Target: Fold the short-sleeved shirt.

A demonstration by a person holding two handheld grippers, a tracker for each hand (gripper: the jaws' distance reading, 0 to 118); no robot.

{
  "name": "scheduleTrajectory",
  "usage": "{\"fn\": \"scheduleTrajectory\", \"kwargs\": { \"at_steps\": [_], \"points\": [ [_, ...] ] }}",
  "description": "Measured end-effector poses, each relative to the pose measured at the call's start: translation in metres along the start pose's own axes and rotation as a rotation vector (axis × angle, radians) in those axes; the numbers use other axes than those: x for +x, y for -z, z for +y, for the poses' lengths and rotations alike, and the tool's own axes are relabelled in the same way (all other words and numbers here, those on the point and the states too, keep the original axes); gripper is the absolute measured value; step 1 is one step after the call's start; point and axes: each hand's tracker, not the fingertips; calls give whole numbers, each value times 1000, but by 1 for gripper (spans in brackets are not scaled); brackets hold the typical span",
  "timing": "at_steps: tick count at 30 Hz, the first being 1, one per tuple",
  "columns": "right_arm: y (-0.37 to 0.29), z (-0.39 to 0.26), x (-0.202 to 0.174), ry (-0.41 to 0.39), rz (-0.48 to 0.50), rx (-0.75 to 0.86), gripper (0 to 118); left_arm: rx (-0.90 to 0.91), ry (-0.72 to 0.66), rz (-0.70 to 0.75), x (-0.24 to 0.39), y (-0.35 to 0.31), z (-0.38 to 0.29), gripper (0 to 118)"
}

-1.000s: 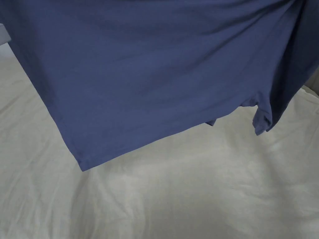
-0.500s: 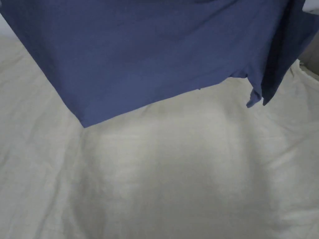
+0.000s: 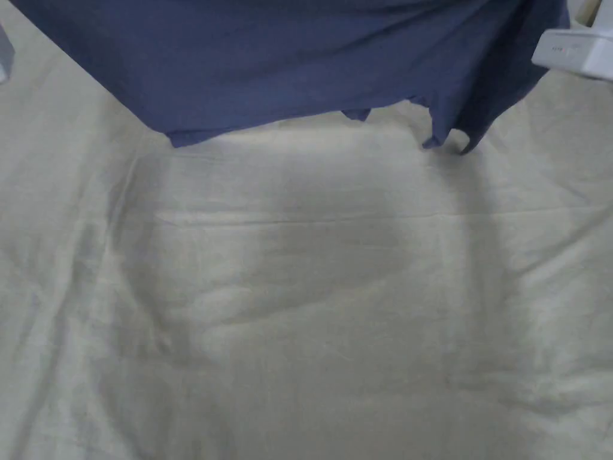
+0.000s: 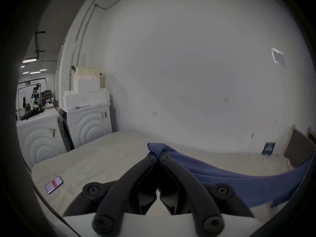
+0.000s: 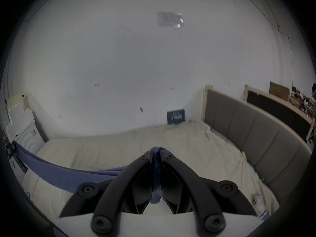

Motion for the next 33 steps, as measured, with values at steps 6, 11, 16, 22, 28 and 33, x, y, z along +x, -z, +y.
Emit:
{"fn": "scheduleTrajectory", "kwargs": {
  "at_steps": [6,11,16,22,28,33],
  "points": [
    [17,-104,25,17,-29,-185,6,-168,-10,-41,-9,-7,-94,0],
    [-4,-183,53,41,-20,-295,6,-264,-17,-57,-38,-47,-157,0],
    [-51,-243,76,63,7,-351,6,-298,42,-90,-80,-111,-208,0],
    [-115,-283,89,28,42,-379,6,-394,0,-89,-138,-179,-255,0],
    [-172,-317,92,-37,65,-404,6,-507,-56,-62,-185,-237,-305,0],
    [-218,-346,90,-142,93,-420,6,-553,-71,-39,-216,-275,-332,0]
  ]
}}
